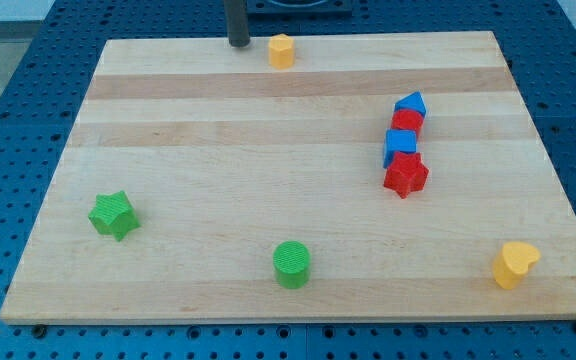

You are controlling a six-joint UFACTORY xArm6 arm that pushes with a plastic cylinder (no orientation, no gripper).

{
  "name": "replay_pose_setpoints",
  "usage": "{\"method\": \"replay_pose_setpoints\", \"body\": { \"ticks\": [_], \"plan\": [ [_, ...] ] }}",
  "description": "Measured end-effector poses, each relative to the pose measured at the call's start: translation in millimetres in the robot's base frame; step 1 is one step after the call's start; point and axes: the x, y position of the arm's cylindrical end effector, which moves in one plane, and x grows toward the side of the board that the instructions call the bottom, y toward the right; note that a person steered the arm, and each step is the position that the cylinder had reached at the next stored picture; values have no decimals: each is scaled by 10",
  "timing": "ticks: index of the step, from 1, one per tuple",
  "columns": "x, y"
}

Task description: Move the yellow hexagon towards green star

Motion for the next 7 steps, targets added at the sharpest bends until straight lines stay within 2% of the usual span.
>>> {"method": "replay_pose_setpoints", "body": {
  "ticks": [2, 3, 5, 7],
  "plan": [
    [120, 744],
    [343, 856],
    [1263, 842],
    [1955, 561]
  ]
}}
